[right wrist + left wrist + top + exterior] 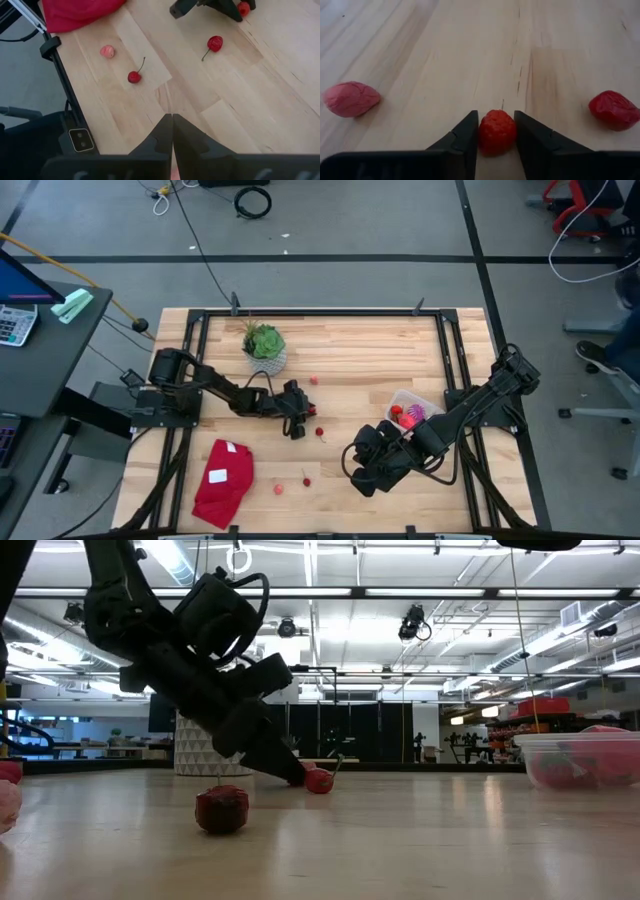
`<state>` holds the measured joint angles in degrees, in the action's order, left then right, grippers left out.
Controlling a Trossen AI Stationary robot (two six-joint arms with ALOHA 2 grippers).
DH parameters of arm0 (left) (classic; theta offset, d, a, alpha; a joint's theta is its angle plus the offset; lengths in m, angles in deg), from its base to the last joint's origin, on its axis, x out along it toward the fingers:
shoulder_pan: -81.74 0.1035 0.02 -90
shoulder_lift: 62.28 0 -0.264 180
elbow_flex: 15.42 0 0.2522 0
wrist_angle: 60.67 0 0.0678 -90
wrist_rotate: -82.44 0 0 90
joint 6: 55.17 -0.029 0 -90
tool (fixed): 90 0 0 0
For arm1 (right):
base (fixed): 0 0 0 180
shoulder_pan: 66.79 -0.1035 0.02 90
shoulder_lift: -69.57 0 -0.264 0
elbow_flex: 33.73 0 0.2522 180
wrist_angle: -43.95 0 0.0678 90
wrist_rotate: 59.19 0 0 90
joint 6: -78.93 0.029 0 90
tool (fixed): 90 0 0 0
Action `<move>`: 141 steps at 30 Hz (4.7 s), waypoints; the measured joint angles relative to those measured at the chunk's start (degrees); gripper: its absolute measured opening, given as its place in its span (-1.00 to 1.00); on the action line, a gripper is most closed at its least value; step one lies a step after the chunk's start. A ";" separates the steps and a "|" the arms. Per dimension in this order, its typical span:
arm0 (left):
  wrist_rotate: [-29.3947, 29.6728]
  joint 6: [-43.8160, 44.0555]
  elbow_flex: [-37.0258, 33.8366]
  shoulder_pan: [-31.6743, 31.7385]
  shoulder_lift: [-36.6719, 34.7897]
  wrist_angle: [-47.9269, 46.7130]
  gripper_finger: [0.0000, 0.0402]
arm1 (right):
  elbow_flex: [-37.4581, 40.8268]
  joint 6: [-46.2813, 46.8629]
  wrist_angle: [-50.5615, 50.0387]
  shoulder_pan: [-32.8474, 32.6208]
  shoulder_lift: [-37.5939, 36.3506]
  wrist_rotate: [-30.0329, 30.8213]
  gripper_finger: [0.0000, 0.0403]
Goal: Pick and placing Produce into tupperware
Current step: Put the raspberry into the transparent bin, then put the top pink peach into the transparent bin
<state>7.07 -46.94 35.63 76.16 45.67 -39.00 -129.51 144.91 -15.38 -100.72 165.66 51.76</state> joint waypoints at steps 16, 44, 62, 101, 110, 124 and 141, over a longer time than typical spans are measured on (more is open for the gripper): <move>-2.80 -1.93 11.57 -2.07 -0.02 11.12 -0.40 | 0.00 7.48 0.09 -2.28 -3.51 0.86 -0.91; -6.44 -5.02 62.70 0.46 30.36 -6.94 -0.38 | 0.00 -1.58 -0.82 -33.88 -9.94 43.61 -0.91; -8.09 -7.27 70.04 2.74 35.68 -21.13 -0.23 | 0.00 2.97 -1.58 -30.18 -9.94 40.66 -0.91; -16.46 -21.17 70.00 12.49 18.75 -77.61 -0.47 | 0.00 13.73 -1.06 -30.21 -7.82 40.50 -0.91; -16.42 -25.23 70.02 17.26 3.52 -94.34 -0.61 | 0.00 13.46 -1.11 -30.21 -7.87 40.70 -0.91; -21.05 -22.21 31.71 21.70 -28.35 -68.17 -0.79 | 0.00 13.00 -1.16 -30.18 -7.89 41.75 -0.91; -20.45 -6.96 -7.94 20.46 -32.43 -14.98 -0.80 | 0.00 9.11 -1.32 -28.99 -8.29 42.19 -0.91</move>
<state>-13.38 -53.89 27.69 96.62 13.24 -53.98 -129.51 154.01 -16.70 -129.71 157.37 93.94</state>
